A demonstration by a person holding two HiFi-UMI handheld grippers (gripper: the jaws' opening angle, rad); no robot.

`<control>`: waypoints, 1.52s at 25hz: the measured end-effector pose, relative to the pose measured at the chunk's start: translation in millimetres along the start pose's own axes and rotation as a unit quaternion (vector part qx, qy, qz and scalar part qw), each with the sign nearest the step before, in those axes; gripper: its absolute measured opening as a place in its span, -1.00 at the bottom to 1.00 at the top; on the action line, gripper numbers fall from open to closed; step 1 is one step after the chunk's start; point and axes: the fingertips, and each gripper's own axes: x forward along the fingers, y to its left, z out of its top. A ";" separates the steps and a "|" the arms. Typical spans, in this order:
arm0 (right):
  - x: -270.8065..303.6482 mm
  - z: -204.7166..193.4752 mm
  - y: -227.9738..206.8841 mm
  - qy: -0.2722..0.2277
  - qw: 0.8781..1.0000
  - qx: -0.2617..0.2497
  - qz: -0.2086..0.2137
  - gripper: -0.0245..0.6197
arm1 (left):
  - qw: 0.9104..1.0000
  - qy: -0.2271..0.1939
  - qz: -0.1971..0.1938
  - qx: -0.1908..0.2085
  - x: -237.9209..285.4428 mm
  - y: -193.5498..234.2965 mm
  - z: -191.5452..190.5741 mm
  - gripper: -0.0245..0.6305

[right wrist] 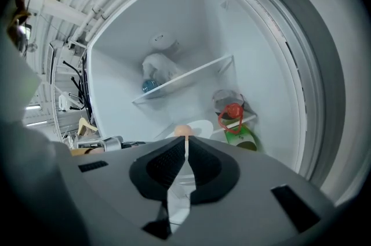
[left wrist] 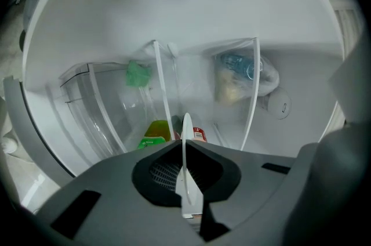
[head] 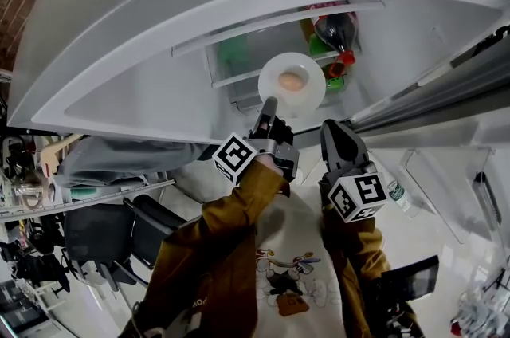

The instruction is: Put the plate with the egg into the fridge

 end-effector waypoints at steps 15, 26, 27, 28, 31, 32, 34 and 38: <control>9.2 3.5 5.5 0.004 1.000 0.005 0.017 -0.90 | 0.999 -0.028 0.026 -0.002 15.2 8.8 15.2 -0.87; 10.2 2.9 5.1 0.003 1.000 0.011 0.022 -0.90 | 0.998 -0.038 0.046 -0.013 20.4 18.6 19.9 -0.87; 10.3 2.6 5.6 0.004 1.000 0.011 0.023 -0.90 | 0.998 -0.038 0.048 -0.013 20.5 19.3 20.4 -0.87; 10.3 2.6 6.1 0.003 1.000 0.011 0.023 -0.90 | 0.998 -0.039 0.049 -0.013 20.6 19.6 21.1 -0.87; 9.9 4.2 7.1 0.002 1.000 0.010 0.024 -0.90 | 0.998 -0.042 0.050 -0.014 21.5 19.4 23.5 -0.87; 9.7 4.9 7.2 0.002 1.000 0.010 0.024 -0.90 | 0.998 -0.042 0.050 -0.015 22.3 19.5 24.1 -0.87; 9.4 5.3 7.6 0.000 1.000 0.010 0.023 -0.90 | 0.998 -0.042 0.053 -0.018 23.9 20.5 24.8 -0.87; 6.9 4.8 7.2 -0.002 1.000 0.012 0.022 -0.90 | 0.997 -0.044 0.056 -0.019 25.4 21.5 24.7 -0.87</control>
